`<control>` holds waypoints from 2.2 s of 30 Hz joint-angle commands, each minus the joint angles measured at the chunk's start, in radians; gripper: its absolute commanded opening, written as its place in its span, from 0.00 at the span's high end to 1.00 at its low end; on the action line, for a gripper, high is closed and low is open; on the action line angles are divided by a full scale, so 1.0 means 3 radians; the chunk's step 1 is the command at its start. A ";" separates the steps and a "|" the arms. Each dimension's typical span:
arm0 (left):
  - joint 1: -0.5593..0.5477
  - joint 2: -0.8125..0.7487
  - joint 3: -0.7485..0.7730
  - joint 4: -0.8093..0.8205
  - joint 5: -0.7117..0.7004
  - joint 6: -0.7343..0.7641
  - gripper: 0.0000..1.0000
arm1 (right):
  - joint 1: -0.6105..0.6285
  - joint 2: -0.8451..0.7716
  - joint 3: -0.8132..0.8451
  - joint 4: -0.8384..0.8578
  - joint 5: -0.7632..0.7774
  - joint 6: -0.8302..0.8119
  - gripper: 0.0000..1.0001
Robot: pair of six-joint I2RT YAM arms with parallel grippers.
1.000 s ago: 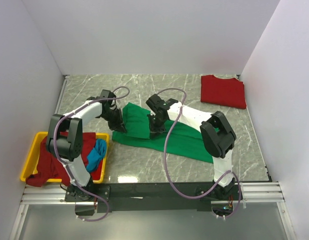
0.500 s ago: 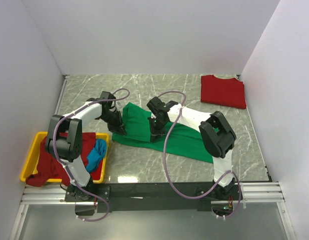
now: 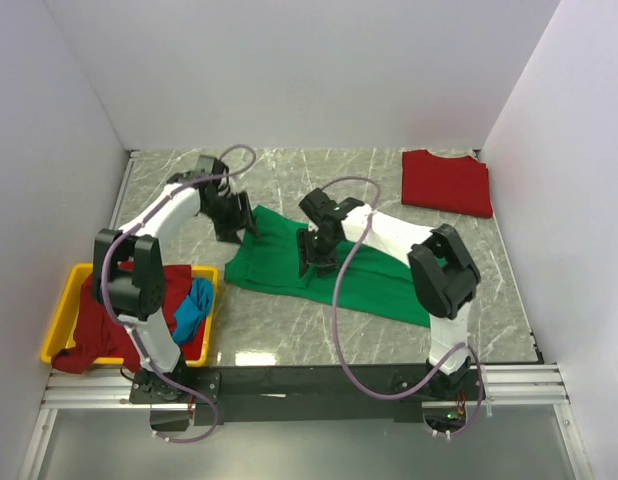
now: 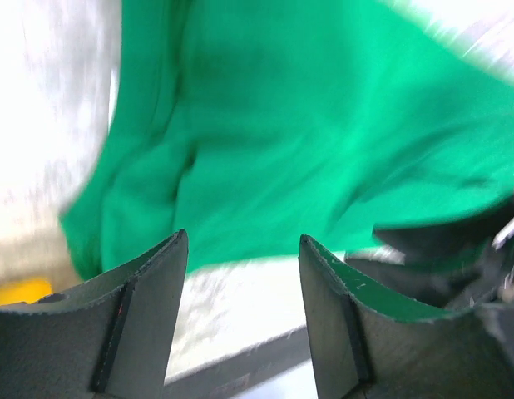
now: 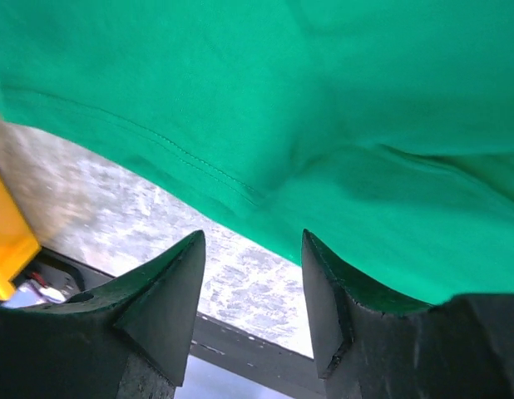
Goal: Fold and stack the t-shirts
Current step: Fold the tshirt
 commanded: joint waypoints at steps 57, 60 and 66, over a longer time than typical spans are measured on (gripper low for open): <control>0.0254 0.1664 0.2318 0.0841 0.0268 -0.0295 0.37 | -0.1073 -0.0793 -0.1117 0.0428 0.0024 0.0062 0.43; 0.0244 0.1388 0.2221 0.0764 0.0146 -0.0352 0.37 | -0.1073 -0.0844 -0.1009 0.0351 0.0101 -0.0056 0.43; 0.0167 0.0836 0.1501 0.0672 0.0023 -0.0459 0.37 | -0.1079 -0.0901 -0.1101 0.0401 0.0163 -0.0255 0.43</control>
